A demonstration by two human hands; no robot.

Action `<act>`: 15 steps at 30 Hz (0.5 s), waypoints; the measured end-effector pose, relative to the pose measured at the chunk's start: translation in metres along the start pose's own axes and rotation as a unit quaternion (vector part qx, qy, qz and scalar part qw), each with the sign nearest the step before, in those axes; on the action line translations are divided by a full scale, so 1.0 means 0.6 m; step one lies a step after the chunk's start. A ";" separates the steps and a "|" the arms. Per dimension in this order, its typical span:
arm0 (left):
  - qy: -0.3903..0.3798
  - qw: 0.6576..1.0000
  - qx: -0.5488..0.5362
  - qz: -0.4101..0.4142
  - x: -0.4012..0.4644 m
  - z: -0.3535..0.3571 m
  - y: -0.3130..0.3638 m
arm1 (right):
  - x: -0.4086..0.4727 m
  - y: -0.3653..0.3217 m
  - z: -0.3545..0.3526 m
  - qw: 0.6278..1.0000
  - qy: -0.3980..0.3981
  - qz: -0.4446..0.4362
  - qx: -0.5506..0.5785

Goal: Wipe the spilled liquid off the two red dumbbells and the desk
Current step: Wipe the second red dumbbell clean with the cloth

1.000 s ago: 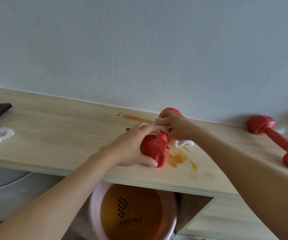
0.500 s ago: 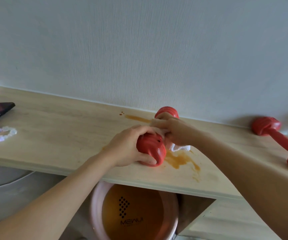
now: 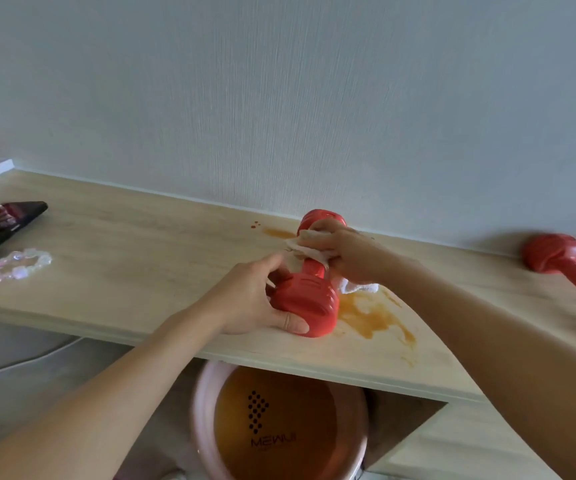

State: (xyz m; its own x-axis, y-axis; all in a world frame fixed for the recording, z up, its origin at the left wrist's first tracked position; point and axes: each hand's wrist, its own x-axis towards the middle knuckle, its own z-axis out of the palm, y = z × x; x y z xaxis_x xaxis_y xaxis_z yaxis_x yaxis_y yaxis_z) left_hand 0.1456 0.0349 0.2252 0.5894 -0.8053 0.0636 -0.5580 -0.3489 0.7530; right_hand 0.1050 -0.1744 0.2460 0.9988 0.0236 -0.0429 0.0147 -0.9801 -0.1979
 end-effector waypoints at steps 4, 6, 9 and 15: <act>0.000 1.000 0.009 0.000 -0.003 0.000 -0.001 | 0.007 0.002 0.003 1.000 0.016 0.011 0.025; 0.014 0.999 0.029 0.019 -0.004 0.002 0.004 | 0.005 0.003 0.003 0.999 0.024 0.013 0.019; 0.034 0.996 0.063 0.043 -0.002 0.002 0.013 | 0.005 0.001 0.001 1.000 0.023 0.009 0.003; 0.016 0.997 0.063 0.028 0.001 -0.007 0.024 | -0.039 -0.014 0.003 0.997 -0.045 -0.053 0.036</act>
State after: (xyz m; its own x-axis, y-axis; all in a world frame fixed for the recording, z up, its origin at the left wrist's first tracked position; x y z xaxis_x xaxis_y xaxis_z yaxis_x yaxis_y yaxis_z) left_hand 0.1401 0.0315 0.2389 0.5726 -0.8100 0.1264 -0.6587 -0.3628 0.6592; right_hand 0.0813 -0.1663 0.2470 0.9837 0.1462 -0.1048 0.1124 -0.9544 -0.2764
